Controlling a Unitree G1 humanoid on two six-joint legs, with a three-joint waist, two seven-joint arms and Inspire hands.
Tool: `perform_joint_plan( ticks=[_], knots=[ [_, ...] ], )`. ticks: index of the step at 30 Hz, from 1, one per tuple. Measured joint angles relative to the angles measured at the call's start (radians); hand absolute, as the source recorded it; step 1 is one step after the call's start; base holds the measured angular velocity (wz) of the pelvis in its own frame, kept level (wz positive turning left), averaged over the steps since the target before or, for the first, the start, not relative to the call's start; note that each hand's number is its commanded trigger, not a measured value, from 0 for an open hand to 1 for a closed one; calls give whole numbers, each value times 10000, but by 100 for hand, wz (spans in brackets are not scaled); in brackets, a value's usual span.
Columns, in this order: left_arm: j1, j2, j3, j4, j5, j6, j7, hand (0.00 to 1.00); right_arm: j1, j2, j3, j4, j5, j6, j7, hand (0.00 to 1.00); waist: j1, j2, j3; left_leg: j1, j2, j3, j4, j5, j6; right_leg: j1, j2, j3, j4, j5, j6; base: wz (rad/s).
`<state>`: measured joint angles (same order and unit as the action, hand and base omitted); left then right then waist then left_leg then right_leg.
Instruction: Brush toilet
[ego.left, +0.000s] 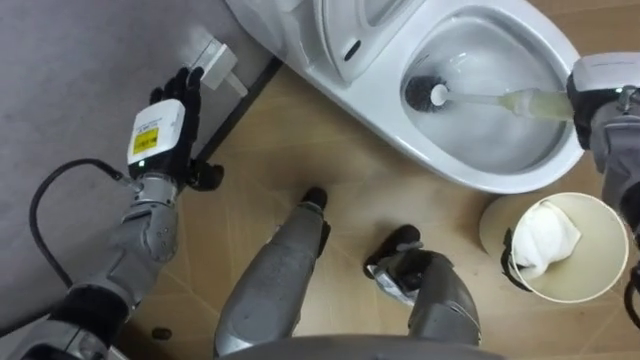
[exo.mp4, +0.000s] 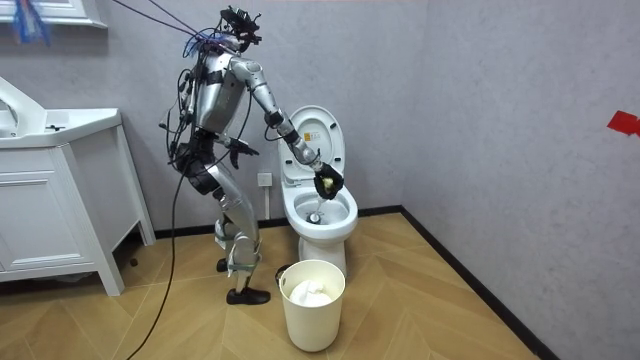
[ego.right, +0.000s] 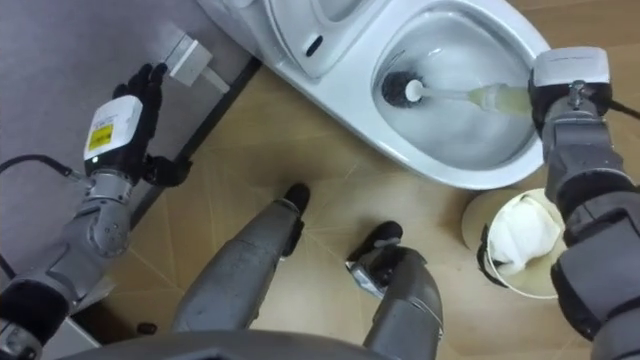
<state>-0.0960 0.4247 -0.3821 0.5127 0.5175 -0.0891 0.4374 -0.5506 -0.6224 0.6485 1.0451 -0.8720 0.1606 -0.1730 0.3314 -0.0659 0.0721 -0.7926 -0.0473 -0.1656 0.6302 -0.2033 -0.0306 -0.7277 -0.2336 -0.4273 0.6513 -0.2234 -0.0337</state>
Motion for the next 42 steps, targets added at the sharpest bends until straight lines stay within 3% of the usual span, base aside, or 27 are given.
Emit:
perform_joint_plan(
  ticks=[5, 11, 19, 28, 31, 36, 42],
  knots=[
    [88, 107, -5, -97, -448, -325, -151, 0, 712, -82, -24, -853, -31, 317, -153, 100, 27, 65, -23, 6, 175, -124, -67, -38, -49, 205, 280, -162, -439, 108, -9, -2],
    [96, 268, -12, -235, -555, -647, -153, 0, 791, -106, -31, -954, -2, 318, -272, 100, 25, 113, -53, 10, 320, -140, -151, -72, -106, 271, 450, -251, -641, 185, -73, -5],
    [144, 441, -47, -213, -495, -604, -12, 0, 591, -80, 181, -235, 1272, 230, -232, 100, 112, 146, -65, 17, 322, -139, -162, -78, -111, 302, 430, -317, -616, 187, -77, 1],
    [16, 461, 550, -852, 378, -427, 1633, 0, 492, 81, 43, 1227, 4017, -11, -193, 100, 325, 414, -33, 10, 77, -153, -24, -42, -40, 277, 46, -401, -224, 22, -32, 8],
    [-13, 377, 668, -889, 611, -425, 2242, 0, 504, 383, -150, 1638, 4979, -123, -126, 100, 264, 413, -32, 18, 74, -154, -43, -35, -34, 276, 55, -387, -193, 23, -32, 0],
    [-258, 150, 645, -1388, 841, -412, 3143, 0, 486, 561, -145, 2138, 6411, -396, 236, 100, 168, 414, -29, 17, 38, -106, 133, -44, -20, 198, 37, -164, 8, -17, 14, 1],
    [-612, 138, 645, -1377, 853, -404, 3410, 0, 403, 890, -369, 2331, 7431, -435, 728, 100, -212, 478, 13, -8, -9, -55, 287, -82, 21, 172, -61, -103, 231, -59, 8, -1]
  ],
)
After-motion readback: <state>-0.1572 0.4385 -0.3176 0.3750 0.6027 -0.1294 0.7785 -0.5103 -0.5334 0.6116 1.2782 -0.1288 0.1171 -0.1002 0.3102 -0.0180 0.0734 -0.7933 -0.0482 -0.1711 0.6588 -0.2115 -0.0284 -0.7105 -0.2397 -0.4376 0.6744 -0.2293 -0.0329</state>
